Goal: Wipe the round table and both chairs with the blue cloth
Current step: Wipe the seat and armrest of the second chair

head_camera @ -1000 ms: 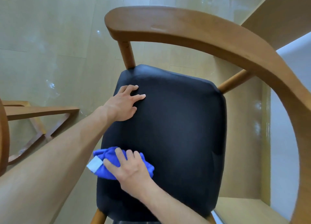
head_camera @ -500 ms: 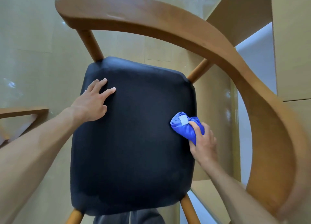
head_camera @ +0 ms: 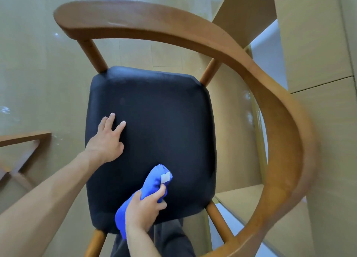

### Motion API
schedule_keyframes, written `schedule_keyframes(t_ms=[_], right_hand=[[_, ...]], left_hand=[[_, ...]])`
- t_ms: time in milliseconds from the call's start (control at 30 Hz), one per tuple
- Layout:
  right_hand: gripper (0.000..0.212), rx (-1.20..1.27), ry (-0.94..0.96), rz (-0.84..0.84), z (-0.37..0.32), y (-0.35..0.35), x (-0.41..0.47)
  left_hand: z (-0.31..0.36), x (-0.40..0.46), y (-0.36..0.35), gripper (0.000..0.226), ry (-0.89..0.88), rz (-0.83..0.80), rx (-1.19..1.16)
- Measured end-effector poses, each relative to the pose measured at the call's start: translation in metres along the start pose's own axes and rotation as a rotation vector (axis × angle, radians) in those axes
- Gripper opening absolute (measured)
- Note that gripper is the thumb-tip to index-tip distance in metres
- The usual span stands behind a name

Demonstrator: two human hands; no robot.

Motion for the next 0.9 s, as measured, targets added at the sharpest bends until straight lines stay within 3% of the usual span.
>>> schedule_keyframes(t_ms=[200, 333, 400, 600, 900], right_hand=[[0.054, -0.047, 0.213, -0.175, 0.003, 0.039, 0.007], [0.058, -0.239, 0.427, -0.006, 0.018, 0.086, 0.032], [0.066, -0.302, 0.397, 0.045, 0.022, 0.100, 0.050], [0.081, -0.537, 0.297, -0.057, 0.027, 0.091, 0.073], [0.093, -0.517, 0.286, -0.082, 0.027, 0.079, 0.080]], left_hand=[[-0.006, -0.036, -0.019, 0.058, -0.011, -0.101, 0.019], [-0.003, -0.062, -0.038, 0.061, -0.049, -0.178, 0.064], [-0.003, -0.071, -0.048, 0.066, -0.088, -0.200, 0.120], [-0.007, -0.062, -0.055, 0.067, -0.114, -0.230, 0.159], [0.007, -0.058, -0.051, 0.068, -0.134, -0.280, 0.376]])
Point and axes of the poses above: each hand's wrist, its own x-axis towards the middle knuckle, its own y-axis out of the back of the hand, z = x × y, the point moved 2 cm from there along x, towards the middle knuckle, and after that the axes turned 5 degrees about y, right-handed, at the moved point
